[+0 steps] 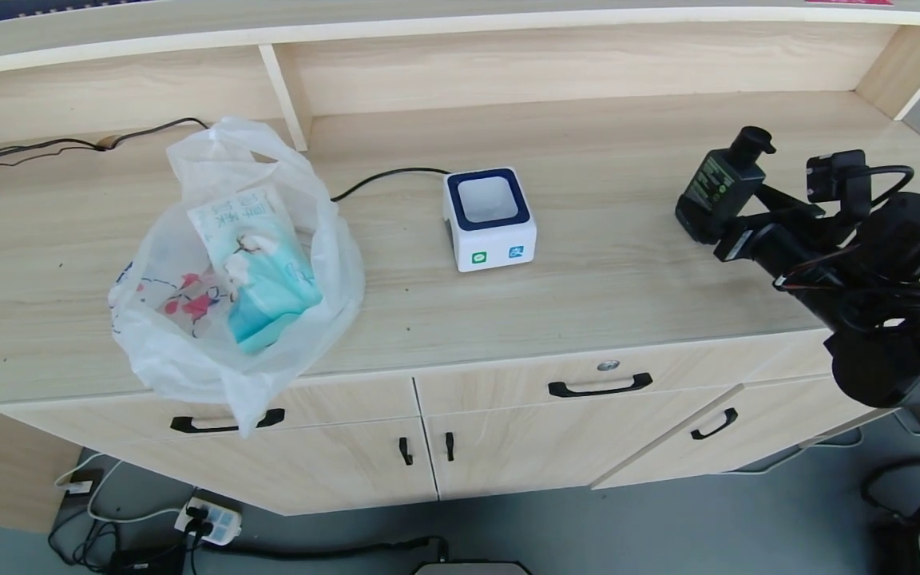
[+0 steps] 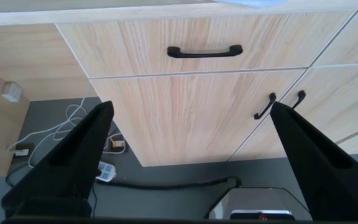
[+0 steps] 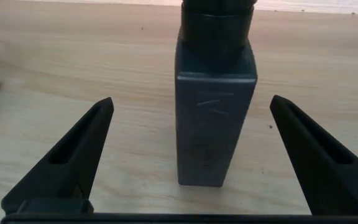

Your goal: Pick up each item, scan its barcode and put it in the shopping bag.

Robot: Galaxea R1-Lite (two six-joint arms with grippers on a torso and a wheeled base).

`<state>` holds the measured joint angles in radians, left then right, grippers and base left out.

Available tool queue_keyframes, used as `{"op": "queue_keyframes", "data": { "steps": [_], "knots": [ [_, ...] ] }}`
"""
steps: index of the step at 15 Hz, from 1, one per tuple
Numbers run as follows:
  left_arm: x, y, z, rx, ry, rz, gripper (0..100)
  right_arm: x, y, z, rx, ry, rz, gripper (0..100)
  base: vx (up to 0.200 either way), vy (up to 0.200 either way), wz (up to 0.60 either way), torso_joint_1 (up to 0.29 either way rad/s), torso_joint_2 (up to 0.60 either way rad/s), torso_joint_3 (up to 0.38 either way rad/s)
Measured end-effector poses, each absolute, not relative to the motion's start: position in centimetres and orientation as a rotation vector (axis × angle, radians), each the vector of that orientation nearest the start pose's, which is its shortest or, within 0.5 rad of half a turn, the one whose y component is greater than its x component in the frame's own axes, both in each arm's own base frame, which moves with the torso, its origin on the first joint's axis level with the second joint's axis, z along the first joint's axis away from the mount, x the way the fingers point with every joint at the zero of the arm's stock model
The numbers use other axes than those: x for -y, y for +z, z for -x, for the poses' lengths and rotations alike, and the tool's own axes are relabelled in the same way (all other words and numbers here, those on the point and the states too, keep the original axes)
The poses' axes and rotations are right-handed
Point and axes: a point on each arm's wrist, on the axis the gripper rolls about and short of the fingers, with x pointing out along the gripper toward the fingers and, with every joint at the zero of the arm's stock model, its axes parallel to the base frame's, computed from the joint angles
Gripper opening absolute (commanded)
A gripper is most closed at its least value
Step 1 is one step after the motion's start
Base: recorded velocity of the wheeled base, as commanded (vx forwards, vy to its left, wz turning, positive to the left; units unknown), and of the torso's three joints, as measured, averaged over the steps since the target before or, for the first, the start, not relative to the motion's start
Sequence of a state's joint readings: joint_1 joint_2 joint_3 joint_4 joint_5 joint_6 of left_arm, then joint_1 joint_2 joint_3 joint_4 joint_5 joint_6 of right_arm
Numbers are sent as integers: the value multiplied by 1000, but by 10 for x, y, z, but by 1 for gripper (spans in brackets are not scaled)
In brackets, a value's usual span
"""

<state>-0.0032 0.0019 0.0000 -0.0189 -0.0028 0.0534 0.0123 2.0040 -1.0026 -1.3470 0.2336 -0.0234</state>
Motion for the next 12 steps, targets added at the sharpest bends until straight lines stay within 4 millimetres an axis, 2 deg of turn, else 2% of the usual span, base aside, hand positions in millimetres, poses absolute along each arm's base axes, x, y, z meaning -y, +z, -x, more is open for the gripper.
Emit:
{"op": "queue_keyframes", "data": {
  "steps": [5,6,9,12],
  "knots": [
    [0,77,23,16,-6,-41,100,-13,203,-405,394,249,18,100,0,0,0,0,0,0],
    [0,77,23,16,-6,-42,100,-12,205,-411,413,249,11,0,0,0,0,0,0,0],
    [0,77,23,16,-6,-45,100,-13,205,-427,438,227,-31,0,0,0,0,0,0,0],
    [0,77,23,16,-6,-45,100,-12,200,-434,442,218,-46,0,0,0,0,0,0,0]
  ]
}}
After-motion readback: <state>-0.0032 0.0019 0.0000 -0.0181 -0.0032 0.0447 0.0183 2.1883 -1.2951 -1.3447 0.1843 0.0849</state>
